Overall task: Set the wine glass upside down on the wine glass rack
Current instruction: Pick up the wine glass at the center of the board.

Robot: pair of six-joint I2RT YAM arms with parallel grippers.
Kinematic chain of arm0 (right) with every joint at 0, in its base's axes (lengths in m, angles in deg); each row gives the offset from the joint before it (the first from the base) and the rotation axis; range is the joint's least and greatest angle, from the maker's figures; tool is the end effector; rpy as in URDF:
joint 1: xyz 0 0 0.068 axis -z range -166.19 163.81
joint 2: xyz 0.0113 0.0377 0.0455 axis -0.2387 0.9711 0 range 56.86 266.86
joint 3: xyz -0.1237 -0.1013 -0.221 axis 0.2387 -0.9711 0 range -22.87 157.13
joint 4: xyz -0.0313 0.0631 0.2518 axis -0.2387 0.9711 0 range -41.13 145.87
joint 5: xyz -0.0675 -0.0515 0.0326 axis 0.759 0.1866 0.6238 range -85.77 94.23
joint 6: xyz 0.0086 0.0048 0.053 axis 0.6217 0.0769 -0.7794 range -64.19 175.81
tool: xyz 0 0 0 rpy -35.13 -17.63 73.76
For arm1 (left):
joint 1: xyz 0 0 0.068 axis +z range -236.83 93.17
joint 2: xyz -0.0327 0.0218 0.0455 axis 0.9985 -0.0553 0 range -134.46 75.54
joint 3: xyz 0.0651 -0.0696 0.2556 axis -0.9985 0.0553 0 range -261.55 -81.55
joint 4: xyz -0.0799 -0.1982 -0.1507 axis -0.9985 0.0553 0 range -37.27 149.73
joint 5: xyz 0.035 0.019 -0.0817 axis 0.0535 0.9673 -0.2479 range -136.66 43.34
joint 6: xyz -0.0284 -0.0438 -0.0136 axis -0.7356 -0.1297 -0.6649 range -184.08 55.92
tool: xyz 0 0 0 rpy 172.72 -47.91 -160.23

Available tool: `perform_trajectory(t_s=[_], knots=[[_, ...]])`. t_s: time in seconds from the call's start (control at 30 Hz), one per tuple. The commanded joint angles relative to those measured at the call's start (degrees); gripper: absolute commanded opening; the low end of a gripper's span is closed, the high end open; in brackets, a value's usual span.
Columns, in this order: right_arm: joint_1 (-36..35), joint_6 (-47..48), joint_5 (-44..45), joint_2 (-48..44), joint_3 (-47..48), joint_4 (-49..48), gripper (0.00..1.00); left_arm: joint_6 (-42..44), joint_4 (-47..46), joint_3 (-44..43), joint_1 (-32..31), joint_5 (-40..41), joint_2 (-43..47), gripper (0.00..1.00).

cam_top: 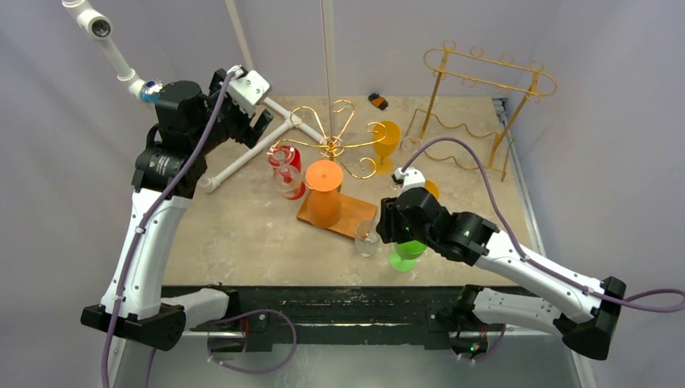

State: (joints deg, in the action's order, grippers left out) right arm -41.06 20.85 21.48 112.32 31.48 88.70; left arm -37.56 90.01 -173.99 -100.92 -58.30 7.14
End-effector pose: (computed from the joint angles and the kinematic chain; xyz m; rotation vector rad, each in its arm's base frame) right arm 0.1227 0.1559 0.3154 -0.2397 2.2822 0.4916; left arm 0.2195 -0.0625 0.4887 0.7572 1.6297 -0.0279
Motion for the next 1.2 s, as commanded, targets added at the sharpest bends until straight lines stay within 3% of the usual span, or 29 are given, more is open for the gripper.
perform_trajectory(t_s=[0.0, 0.33, 0.83, 1.17], knots=[[-0.3, 0.1, 0.5, 2.4, 0.7, -2.0, 0.48, -3.0, 1.4, -1.8, -0.4, -1.0, -0.6, 0.72], [-0.3, 2.9, -0.4, 8.8, -1.8, -6.8, 0.45, -3.7, -0.2, -2.1, -0.4, -3.5, -1.6, 0.70], [-0.2, 2.3, 2.4, 10.3, -7.1, -10.5, 0.44, -4.6, -2.0, -3.2, -0.4, -7.0, -3.0, 0.68], [0.3, 2.3, 4.1, 10.2, -8.7, -10.9, 0.34, -3.9, -2.3, -2.0, -0.4, -6.7, -2.5, 0.68]])
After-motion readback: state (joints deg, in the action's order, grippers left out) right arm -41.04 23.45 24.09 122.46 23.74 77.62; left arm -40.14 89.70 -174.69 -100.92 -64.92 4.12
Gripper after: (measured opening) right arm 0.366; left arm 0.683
